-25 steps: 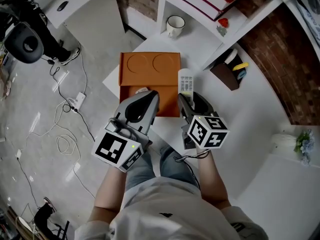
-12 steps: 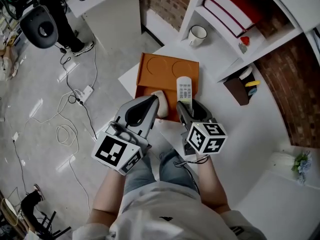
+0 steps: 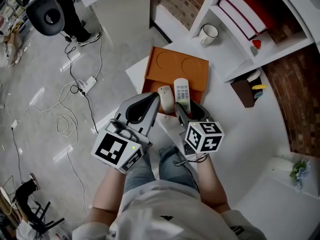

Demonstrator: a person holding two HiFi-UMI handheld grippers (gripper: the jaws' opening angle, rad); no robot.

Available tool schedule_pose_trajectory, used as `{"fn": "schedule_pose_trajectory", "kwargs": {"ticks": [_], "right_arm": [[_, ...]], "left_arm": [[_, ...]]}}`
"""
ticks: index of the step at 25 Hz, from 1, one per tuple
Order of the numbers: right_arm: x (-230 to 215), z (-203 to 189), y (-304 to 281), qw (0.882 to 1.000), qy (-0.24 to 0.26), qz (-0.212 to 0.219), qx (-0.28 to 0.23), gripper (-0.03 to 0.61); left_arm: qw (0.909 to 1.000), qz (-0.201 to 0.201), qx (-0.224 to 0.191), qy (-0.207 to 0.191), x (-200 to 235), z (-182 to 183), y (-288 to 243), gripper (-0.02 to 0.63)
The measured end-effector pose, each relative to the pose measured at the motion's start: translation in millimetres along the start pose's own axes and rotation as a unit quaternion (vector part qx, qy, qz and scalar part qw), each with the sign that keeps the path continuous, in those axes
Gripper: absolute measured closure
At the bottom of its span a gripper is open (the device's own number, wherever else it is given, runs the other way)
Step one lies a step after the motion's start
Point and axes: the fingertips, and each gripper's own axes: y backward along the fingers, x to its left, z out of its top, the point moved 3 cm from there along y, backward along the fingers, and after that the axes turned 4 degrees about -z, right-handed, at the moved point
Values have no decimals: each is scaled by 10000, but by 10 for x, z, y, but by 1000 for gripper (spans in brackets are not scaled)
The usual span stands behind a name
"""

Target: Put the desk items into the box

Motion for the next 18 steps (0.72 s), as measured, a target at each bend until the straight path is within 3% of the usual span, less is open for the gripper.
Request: {"fn": "schedule_pose_trajectory", "kwargs": {"ticks": [18], "right_arm": [[116, -204, -105, 9977, 504, 87, 451, 351]], "left_arm": [[9998, 161, -23, 102, 43, -84, 102, 601]]}}
